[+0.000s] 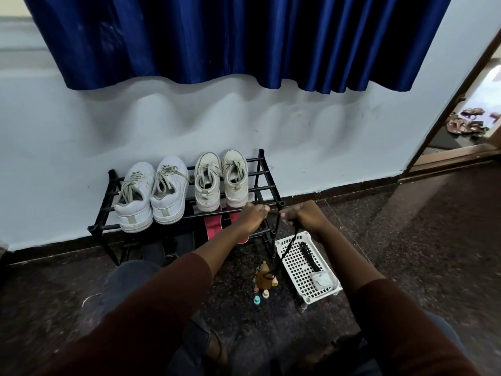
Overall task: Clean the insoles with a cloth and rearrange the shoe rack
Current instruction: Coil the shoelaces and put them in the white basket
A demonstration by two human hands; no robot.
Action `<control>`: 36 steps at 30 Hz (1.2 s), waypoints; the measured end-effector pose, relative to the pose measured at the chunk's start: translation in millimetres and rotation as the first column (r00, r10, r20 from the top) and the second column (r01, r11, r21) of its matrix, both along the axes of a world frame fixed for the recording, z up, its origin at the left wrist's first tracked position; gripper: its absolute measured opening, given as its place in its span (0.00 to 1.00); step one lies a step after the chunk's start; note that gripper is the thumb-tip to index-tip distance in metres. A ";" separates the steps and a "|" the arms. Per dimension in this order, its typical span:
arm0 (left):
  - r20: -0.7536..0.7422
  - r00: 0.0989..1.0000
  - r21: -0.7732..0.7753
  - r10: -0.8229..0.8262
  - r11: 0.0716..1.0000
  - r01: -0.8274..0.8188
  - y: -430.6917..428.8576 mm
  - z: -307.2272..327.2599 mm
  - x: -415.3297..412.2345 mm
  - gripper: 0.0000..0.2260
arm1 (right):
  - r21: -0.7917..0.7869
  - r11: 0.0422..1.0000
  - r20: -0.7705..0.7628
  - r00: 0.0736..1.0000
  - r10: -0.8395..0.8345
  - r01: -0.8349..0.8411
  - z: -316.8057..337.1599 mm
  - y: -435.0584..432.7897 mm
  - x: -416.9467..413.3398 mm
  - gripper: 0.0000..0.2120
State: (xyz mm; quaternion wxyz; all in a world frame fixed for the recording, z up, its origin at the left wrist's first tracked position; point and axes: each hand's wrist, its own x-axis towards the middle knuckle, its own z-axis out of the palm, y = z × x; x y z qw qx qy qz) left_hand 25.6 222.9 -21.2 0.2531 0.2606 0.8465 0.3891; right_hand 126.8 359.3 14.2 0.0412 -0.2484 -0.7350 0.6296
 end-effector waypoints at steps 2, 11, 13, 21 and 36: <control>-0.037 0.998 -0.030 0.057 0.998 -0.058 -4.7 -1.0 -3.4 0.17 | 0.002 1.000 0.028 0.999 0.021 -0.021 -3.4 5.2 3.9 0.04; -0.220 0.961 -0.248 0.167 0.943 -0.220 -41.1 -14.3 -28.3 0.15 | 0.067 0.989 0.126 0.985 0.121 -0.130 1.0 14.2 15.7 0.05; -0.178 0.962 -0.204 0.207 0.949 -0.241 -41.5 -21.3 -30.5 0.16 | 0.077 0.990 0.107 0.989 0.107 -0.115 0.1 14.3 12.7 0.04; -0.024 0.999 0.026 -0.037 0.999 0.038 -7.1 3.7 11.3 0.20 | 0.150 0.985 0.048 0.996 0.077 -0.083 6.0 -10.1 -8.5 0.03; -0.056 0.997 -0.013 0.044 0.999 -0.044 -20.7 -10.9 0.2 0.18 | 0.025 0.995 0.120 0.988 0.092 -0.096 1.7 -3.1 5.8 0.04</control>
